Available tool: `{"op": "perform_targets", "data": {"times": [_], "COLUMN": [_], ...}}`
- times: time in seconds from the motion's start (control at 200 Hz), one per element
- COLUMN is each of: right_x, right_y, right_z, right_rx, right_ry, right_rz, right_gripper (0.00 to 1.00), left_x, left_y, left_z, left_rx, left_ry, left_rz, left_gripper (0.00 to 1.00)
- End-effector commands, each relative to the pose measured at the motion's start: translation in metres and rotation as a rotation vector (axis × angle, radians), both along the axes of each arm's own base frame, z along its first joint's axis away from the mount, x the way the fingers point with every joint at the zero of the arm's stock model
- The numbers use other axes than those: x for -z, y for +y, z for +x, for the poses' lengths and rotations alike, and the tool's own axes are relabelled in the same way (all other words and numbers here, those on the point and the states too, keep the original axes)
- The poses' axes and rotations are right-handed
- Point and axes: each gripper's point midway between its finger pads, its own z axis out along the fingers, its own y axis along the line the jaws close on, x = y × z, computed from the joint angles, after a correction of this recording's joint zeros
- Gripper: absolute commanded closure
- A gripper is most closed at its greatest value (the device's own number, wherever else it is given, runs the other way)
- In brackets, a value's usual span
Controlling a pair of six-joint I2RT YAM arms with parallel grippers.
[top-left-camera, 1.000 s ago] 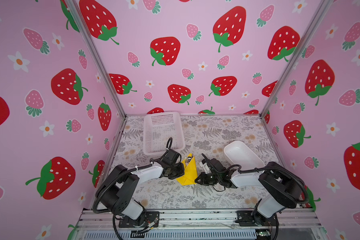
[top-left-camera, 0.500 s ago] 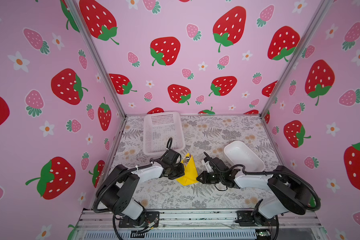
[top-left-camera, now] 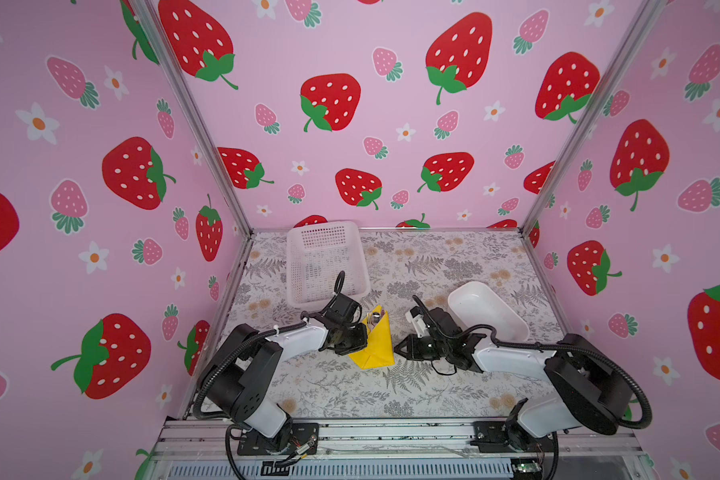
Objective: Place the utensils on the paper napkin and roll it up
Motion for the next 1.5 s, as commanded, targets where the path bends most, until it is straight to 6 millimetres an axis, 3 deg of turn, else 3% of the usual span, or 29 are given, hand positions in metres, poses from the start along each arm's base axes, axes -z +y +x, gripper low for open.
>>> {"op": "perform_targets", "data": {"times": [0.0, 0.34, 0.77, 1.01, 1.221, 1.491], "right_x": [0.001, -0.006, 0.010, 0.027, 0.050, 0.053], "right_y": [-0.003, 0.000, 0.032, 0.029, 0.009, 0.001], "right_z": [-0.004, -0.013, -0.022, -0.025, -0.027, -0.026], "right_rx": [0.001, 0.043, -0.032, -0.016, 0.029, 0.048], "right_ry": [0.008, -0.006, 0.025, 0.053, 0.072, 0.063], "right_rz": [-0.008, 0.029, 0.003, -0.017, -0.100, -0.123], "right_gripper": [0.88, 0.88, 0.91, 0.93, 0.93, 0.93], "left_x": [0.004, 0.013, 0.018, 0.020, 0.023, 0.028], "left_y": [0.005, 0.009, 0.011, 0.015, 0.016, 0.018], "left_z": [0.001, -0.012, -0.017, -0.020, -0.023, -0.028], "left_rx": [-0.015, -0.013, -0.019, -0.013, -0.013, -0.021], "left_ry": [-0.018, 0.004, 0.016, 0.017, 0.025, 0.038], "left_rz": [0.008, -0.003, -0.003, 0.010, 0.012, 0.011], "left_gripper": [1.00, 1.00, 1.00, 1.00, 1.00, 1.00]}}
